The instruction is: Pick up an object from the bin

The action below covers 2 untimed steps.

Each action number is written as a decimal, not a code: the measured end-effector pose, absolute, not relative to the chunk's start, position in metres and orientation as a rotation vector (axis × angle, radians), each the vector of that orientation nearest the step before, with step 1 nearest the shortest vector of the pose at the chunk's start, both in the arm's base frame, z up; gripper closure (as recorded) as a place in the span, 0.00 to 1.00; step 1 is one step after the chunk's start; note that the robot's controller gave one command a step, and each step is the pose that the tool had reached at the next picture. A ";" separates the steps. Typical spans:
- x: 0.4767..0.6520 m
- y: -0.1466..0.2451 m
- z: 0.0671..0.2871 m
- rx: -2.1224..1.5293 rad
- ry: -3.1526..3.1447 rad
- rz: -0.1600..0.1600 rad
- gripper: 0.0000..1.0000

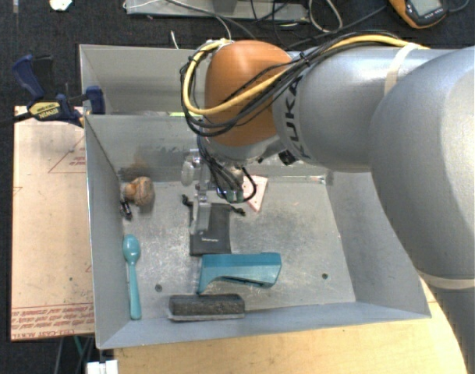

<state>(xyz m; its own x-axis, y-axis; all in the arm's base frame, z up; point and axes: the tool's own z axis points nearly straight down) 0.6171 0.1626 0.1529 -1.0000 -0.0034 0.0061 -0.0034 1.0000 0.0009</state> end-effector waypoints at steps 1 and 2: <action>0.619 0.162 0.158 0.001 -3.143 -0.003 0.00; 0.623 0.119 0.118 0.146 -3.142 -0.005 0.00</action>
Offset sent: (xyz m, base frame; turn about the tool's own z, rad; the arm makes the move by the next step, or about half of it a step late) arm 0.0070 -0.0853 -0.0725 -0.1599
